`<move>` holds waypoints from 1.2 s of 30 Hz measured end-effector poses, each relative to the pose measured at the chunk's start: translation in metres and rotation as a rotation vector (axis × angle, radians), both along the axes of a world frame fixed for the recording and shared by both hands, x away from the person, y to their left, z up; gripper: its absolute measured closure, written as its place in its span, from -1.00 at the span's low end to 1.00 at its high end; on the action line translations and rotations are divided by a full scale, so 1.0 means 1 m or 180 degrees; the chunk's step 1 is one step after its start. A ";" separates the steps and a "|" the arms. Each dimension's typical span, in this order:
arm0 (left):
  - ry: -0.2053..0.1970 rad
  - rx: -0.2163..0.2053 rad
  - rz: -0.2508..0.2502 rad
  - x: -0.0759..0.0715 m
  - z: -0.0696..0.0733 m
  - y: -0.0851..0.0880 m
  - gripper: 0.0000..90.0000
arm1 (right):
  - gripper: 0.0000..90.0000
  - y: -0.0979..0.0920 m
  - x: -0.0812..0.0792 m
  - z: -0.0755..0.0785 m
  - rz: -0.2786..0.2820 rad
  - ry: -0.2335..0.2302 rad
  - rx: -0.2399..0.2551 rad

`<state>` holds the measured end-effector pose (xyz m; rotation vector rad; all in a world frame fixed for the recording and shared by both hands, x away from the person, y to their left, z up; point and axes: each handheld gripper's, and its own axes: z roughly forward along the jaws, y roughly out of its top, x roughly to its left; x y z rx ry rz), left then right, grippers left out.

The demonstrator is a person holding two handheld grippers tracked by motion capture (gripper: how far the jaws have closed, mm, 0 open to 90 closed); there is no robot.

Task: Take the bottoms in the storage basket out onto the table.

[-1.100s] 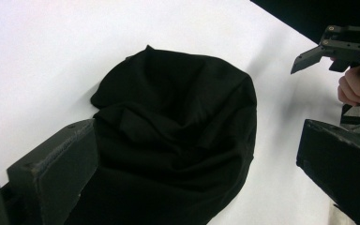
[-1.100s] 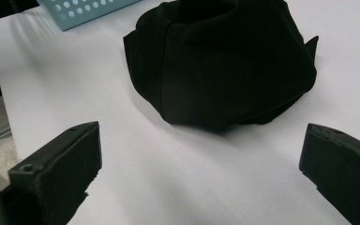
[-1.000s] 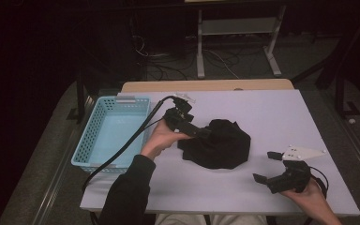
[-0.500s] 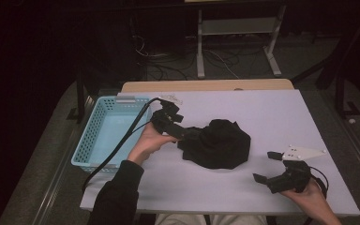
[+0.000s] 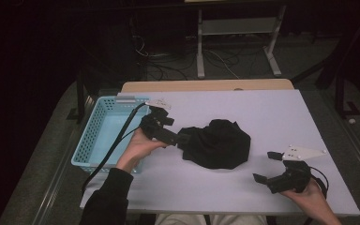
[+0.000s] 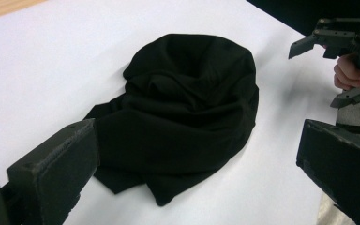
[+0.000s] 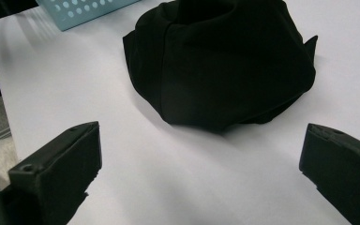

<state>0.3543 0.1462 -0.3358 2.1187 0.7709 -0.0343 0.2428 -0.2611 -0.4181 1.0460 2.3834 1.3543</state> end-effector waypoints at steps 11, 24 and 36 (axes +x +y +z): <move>-0.0049 -0.0044 0.0111 -0.019 -0.008 0.028 -1.00 | -1.00 0.000 0.000 0.000 0.0000 0.0000 -0.0002; -0.0225 -0.0145 0.0367 -0.040 -0.013 0.061 -1.00 | -1.00 0.000 0.000 0.000 -0.0005 0.0006 0.0003; -0.0382 -0.0117 0.0435 -0.065 -0.033 0.071 -1.00 | -1.00 0.000 0.000 0.000 -0.0006 0.0019 0.0009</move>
